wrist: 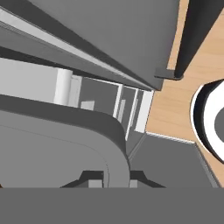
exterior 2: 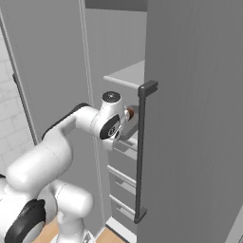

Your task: Take the meat container that has the chicken drumstick and place it on the second highest rack of the freezer. Then take the vegetable container that has the broccoli and cucumber and place it on the highest rack of the freezer.

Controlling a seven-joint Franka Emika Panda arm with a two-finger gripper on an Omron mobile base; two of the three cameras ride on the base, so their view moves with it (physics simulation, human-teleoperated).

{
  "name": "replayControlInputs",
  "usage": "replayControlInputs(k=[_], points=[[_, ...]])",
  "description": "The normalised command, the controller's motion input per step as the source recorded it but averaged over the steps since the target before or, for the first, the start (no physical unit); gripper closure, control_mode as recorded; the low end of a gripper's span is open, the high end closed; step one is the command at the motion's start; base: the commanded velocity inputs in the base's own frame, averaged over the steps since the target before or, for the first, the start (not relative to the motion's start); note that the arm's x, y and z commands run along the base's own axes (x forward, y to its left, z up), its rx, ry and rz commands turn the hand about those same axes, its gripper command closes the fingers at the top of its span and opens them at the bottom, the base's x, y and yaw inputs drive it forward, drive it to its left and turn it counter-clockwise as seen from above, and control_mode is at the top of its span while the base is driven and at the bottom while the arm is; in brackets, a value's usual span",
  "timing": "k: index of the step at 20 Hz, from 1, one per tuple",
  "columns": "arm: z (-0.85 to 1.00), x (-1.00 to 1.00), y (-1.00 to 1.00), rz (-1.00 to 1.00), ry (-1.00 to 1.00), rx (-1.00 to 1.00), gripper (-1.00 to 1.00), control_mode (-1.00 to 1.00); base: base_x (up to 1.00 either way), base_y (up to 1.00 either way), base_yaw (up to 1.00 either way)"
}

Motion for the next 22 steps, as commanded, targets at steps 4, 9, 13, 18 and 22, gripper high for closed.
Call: replayControlInputs(k=[4, 9, 13, 18, 22], points=[[-0.33, 0.39, -0.05, 0.00, 0.00, 0.00, 1.00, -1.00, 0.00, 0.00, 0.00], [-0.17, 0.61, -0.14, 0.00, 0.00, 0.00, 1.00, -1.00, 0.00, 0.00, 0.00], [-0.11, 0.68, -0.19, 0.00, 0.00, 0.01, 1.00, -1.00, 0.00, 0.00, 0.00], [-0.27, 0.56, -0.19, 0.00, 0.01, 0.01, 1.00, -1.00, 0.00, 0.00, 0.00], [-0.37, 0.48, -0.18, 0.00, 0.02, 0.01, 1.00, -1.00, 0.00, 0.00, 0.00]])
